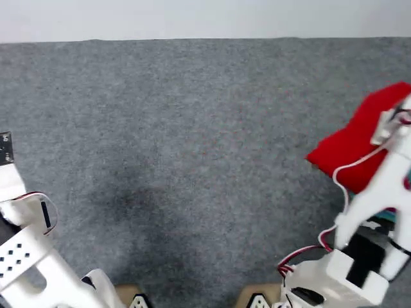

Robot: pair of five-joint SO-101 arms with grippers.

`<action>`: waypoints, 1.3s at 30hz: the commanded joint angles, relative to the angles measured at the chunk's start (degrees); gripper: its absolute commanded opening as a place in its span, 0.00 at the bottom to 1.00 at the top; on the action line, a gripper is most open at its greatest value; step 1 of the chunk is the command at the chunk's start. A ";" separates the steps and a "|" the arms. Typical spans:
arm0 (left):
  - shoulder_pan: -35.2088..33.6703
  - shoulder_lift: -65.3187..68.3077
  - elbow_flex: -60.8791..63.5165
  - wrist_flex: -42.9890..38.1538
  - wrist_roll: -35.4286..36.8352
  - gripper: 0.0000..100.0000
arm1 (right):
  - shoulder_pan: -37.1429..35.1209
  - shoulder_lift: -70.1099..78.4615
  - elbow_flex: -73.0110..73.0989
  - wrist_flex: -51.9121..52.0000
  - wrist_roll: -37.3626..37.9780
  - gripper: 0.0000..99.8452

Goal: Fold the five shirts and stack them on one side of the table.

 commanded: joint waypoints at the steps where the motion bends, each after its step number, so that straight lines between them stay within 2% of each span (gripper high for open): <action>1: 0.09 -0.35 -0.13 -0.62 -0.53 0.01 | 4.62 1.54 -0.35 -3.82 2.11 0.01; 8: 0.09 -0.35 -0.13 -0.62 -0.53 0.01 | 10.86 8.40 -0.35 -10.59 5.89 0.01; 18: 0.09 -0.35 -0.13 -0.62 -0.53 0.01 | 14.90 20.00 -0.53 -17.36 10.81 0.02; 20: 0.09 -0.35 -0.13 -0.62 -0.53 0.01 | 14.64 20.88 -0.53 -17.10 11.08 0.06; 26: 0.09 -0.62 2.07 -0.97 -0.53 0.01 | 14.55 16.13 -2.99 -15.08 3.34 0.36; 29: 0.09 -0.62 2.24 -1.05 -0.53 0.01 | 13.41 12.09 -5.98 -10.77 2.46 0.40; 34: 0.09 -0.62 2.24 -1.49 -0.53 0.01 | 9.98 9.80 -5.54 -7.78 2.37 0.32; 36: 0.09 -0.62 2.24 -1.49 -0.53 0.01 | 9.36 11.21 -5.45 -9.36 2.29 0.24; 39: 0.09 -0.62 2.24 -1.49 -0.53 0.01 | 8.66 13.67 -5.45 -13.58 2.29 0.06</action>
